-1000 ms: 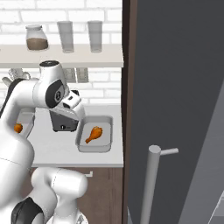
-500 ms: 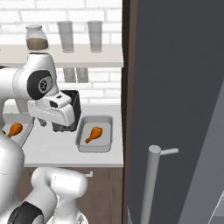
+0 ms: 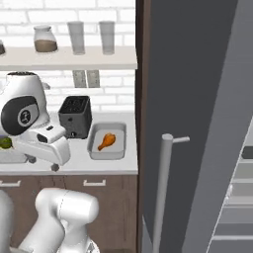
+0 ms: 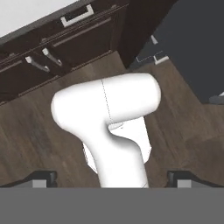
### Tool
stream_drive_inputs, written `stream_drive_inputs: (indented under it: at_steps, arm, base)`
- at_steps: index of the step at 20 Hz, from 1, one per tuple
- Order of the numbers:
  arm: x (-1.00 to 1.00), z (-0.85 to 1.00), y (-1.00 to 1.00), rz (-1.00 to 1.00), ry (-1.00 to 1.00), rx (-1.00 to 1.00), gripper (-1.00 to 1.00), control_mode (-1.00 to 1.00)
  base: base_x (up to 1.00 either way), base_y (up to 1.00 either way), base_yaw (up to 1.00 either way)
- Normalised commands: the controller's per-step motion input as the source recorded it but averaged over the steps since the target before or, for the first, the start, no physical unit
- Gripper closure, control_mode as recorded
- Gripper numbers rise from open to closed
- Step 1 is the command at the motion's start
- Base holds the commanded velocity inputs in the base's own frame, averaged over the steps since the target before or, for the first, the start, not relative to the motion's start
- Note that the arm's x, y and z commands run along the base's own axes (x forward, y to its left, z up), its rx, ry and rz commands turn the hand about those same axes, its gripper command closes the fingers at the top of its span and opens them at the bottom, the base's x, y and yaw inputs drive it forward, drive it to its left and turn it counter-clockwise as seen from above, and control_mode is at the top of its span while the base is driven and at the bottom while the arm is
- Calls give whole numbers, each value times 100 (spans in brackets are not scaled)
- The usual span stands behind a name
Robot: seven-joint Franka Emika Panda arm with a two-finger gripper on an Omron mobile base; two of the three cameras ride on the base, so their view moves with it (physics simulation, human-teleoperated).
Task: Place one lime and one chicken drumstick in each tupperware on the nearby counter, to pack two identical lunches.
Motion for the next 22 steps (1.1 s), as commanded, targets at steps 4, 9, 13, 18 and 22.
stream_drive_inputs:
  at_steps: [4,9,13,18,22]
  arm:
    - [0,0,0,0,0,0,-100,100]
    - [0,0,0,0,0,0,-100,100]
    - [0,0,0,0,0,0,-100,100]
    - [0,0,0,0,0,0,-100,100]
    - [0,0,0,0,0,0,-100,100]
  base:
    - [-100,0,-47]
    - [-100,6,-69]
    - [-94,2,-72]
    - [-16,-20,-80]
    - [29,-58,-57]
